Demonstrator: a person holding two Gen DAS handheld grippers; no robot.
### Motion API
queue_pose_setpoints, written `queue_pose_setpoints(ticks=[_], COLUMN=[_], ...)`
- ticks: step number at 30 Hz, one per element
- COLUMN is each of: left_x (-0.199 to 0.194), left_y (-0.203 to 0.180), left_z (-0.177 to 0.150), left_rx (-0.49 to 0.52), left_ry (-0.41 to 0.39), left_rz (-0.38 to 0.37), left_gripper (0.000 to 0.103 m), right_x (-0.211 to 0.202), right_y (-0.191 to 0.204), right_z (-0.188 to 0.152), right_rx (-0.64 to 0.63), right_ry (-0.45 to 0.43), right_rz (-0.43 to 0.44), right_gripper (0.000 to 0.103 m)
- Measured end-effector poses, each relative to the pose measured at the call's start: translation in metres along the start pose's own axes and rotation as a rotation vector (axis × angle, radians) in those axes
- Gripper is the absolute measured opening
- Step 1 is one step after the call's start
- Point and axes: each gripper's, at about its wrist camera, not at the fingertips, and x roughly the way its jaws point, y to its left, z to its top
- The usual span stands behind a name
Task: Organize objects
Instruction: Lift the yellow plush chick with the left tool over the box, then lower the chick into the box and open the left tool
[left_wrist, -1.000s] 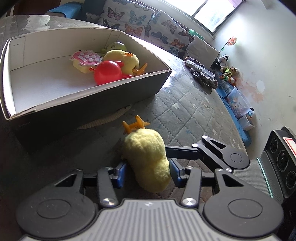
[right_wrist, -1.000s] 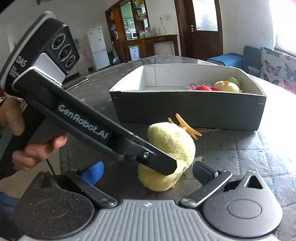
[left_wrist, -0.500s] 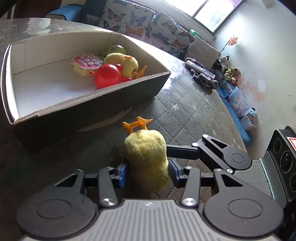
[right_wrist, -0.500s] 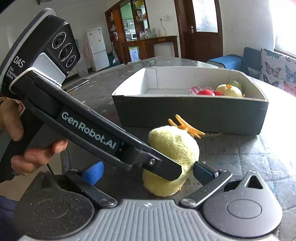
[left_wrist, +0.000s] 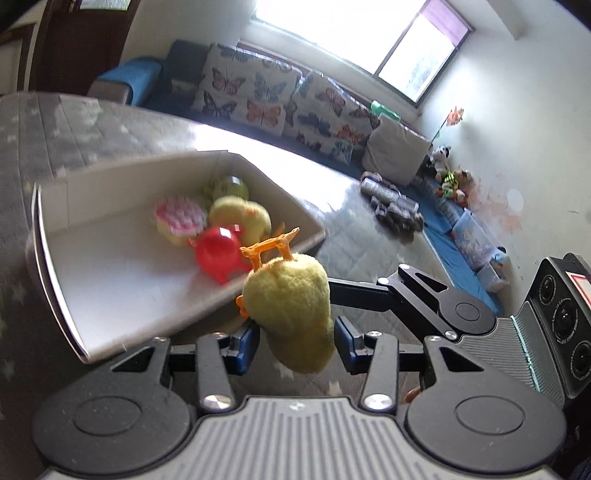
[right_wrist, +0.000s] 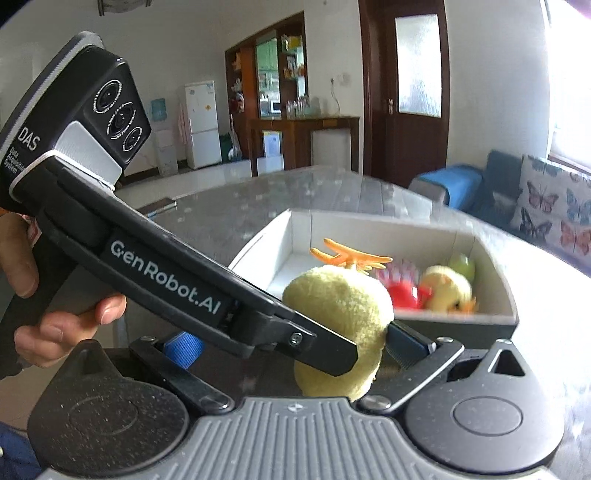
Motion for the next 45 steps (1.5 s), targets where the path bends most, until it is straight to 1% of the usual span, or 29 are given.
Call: queue_pose_setpoints(ticks=[3,8,14,21,25,34,39,45], left_x=[-0.005,-0.008,0.004,0.028,0.035,0.049,0.054,0.056], left_y=[0.004,0.013,0.035,0.064,0.076,0.089,0.092,0.093], left_z=[0.015,0.036,0.046,0.045,0.047,0.048,0.049,0.051], left_rx=[-0.004,-0.01,-0.046,-0.103,-0.128,-0.155,-0.15,-0.154], left_ry=[-0.022,-0.048,-0.026,0.04,0.061,0.097,0.099,0.106], left_rz=[0.017,0.058,0.1,0.114,0.121,0.15,0.171,0.176], left_gripper=[0.103,0.103,0.103,0.103,0.103,0.103,0.103,0.103], right_x=[0.006,0.021,0.051,0.089,0.104,0.129,0.138,0.144], right_y=[-0.001,-0.008,-0.017,-0.03,-0.039,-0.057,-0.059,-0.062], right_z=[0.013,0.034,0.048,0.045,0.04,0.037,0.037,0.038], right_rx=[-0.024,-0.032,-0.025,0.015,0.045,0.11,0.097,0.106], right_ry=[-0.021,-0.052,-0.047,0.023,0.059,0.105,0.124,0.137], right_rz=[-0.005,0.014,0.048,0.094,0.125,0.173,0.169,0.176], right_gripper=[0.103,0.103,0.103,0.103,0.103,0.103,0.103,0.103])
